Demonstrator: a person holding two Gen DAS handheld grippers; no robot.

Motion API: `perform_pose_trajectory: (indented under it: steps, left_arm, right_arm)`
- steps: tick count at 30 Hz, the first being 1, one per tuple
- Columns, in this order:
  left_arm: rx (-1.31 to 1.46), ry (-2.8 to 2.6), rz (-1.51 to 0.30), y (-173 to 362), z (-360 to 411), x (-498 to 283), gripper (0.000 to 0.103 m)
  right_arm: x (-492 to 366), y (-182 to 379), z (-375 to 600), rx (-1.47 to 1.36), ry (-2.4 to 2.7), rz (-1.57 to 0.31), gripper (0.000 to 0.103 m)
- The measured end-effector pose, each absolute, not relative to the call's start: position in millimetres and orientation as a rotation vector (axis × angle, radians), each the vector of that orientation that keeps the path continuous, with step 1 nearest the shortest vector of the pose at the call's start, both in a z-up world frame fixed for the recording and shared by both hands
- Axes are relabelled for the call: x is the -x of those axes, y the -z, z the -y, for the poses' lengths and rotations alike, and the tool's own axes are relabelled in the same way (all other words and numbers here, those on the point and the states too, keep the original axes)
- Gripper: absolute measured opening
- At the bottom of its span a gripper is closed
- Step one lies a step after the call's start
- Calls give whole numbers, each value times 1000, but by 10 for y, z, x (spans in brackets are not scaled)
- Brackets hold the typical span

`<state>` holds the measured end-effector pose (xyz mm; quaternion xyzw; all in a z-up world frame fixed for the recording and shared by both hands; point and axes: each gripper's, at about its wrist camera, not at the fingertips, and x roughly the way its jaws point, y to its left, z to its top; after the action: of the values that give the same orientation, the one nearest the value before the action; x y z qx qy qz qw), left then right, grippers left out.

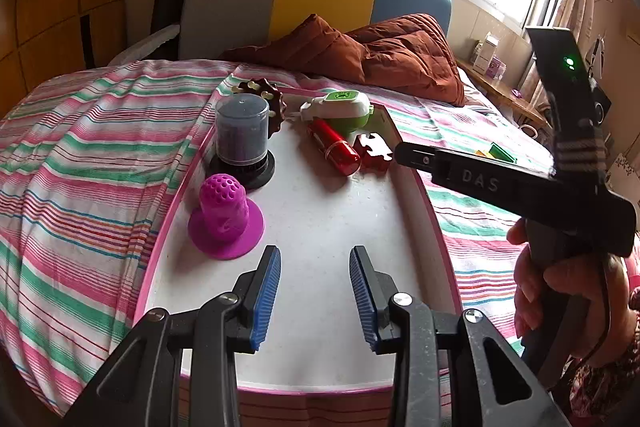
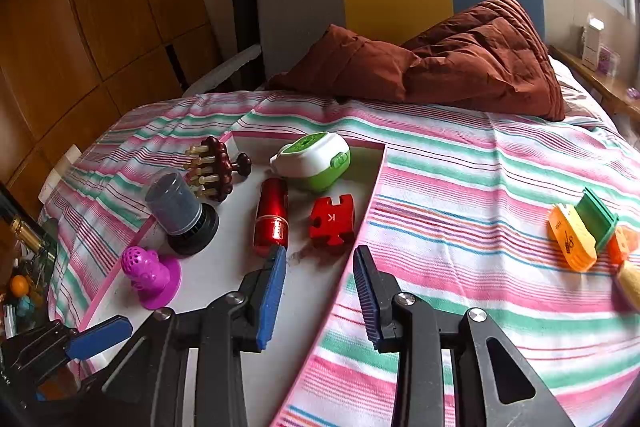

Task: Organize rigid objects
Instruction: 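Reach the right gripper to the yellow textured oval and grasp it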

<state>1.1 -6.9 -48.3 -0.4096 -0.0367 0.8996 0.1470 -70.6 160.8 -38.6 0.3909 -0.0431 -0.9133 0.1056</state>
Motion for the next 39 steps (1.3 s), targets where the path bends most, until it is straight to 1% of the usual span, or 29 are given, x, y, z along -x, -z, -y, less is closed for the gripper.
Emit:
perform_pose_trajectory:
  steps: [10,18,29,39]
  left_arm:
    - [1182,-2568,105,497,28,-31,36]
    - [1159,-2551,77,471,-68,-91,36]
    - [1114,-2525,16,426,-282,-237,36]
    - [1092,-2501,-1,374,-424,-327,36]
  right_arm:
    - [528,398,-1695,-1265,2740,118,36]
    - [411,382,-1801,-1268,2781,60,36]
    - [245,417,-2096,-1293,2807,98,36]
    - [145,526,-2394,-1334,2825,139,36]
